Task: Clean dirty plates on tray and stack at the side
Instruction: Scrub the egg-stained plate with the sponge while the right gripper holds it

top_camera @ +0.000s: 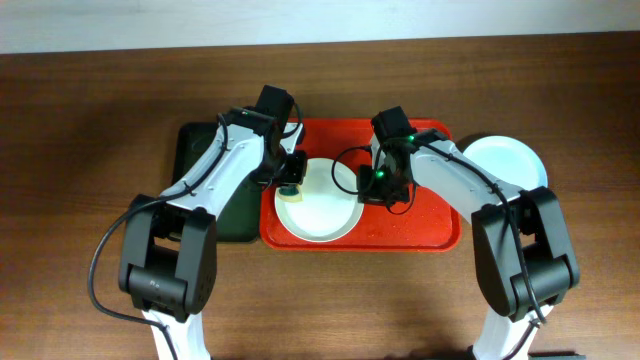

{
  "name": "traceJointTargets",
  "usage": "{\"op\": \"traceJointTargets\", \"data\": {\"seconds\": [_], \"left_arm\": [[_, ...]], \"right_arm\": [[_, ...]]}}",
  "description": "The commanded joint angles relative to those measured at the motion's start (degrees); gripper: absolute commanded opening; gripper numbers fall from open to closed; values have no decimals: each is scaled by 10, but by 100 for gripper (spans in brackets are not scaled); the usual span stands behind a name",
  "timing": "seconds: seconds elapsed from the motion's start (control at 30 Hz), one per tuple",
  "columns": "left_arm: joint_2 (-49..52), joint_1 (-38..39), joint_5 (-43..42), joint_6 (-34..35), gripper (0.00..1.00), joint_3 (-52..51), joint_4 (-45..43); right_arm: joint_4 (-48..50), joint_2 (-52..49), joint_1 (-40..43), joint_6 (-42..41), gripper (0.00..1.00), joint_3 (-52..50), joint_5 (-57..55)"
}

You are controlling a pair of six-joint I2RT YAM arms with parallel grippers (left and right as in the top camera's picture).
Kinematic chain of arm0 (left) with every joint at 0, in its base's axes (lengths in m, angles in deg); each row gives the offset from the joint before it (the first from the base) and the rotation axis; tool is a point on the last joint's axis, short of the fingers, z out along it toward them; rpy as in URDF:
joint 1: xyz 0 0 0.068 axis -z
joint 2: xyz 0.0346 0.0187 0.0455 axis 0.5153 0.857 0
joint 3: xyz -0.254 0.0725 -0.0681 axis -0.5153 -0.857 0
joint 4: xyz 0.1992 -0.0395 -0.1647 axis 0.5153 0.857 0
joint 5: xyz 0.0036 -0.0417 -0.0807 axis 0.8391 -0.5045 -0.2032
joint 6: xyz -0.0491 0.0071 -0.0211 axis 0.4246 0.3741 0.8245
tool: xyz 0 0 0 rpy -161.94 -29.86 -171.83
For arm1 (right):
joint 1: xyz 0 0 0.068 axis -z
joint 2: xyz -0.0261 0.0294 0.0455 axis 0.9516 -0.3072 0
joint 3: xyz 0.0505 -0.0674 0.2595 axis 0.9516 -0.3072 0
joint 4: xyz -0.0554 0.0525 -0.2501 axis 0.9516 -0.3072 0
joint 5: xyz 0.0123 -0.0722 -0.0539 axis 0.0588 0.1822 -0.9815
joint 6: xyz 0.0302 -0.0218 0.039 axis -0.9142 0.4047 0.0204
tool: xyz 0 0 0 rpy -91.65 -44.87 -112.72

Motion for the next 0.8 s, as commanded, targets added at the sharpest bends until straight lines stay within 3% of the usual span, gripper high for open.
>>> {"op": "traceJointTargets", "data": {"seconds": [0.0, 0.1, 0.27, 0.63, 0.77], "left_arm": [[2, 2, 3, 5, 0, -5, -1], [2, 2, 3, 5, 0, -5, -1], [2, 2, 4, 5, 0, -5, -1], [2, 2, 4, 5, 0, -5, -2], [2, 2, 4, 5, 0, -5, -2]], "right_arm": [[3, 11, -2, 0, 16, 8, -12], [16, 11, -2, 0, 16, -4, -18], [45, 11, -2, 0, 5, -22, -18], [43, 11, -2, 0, 9, -24, -14], [45, 11, -2, 0, 4, -28, -14]]}}
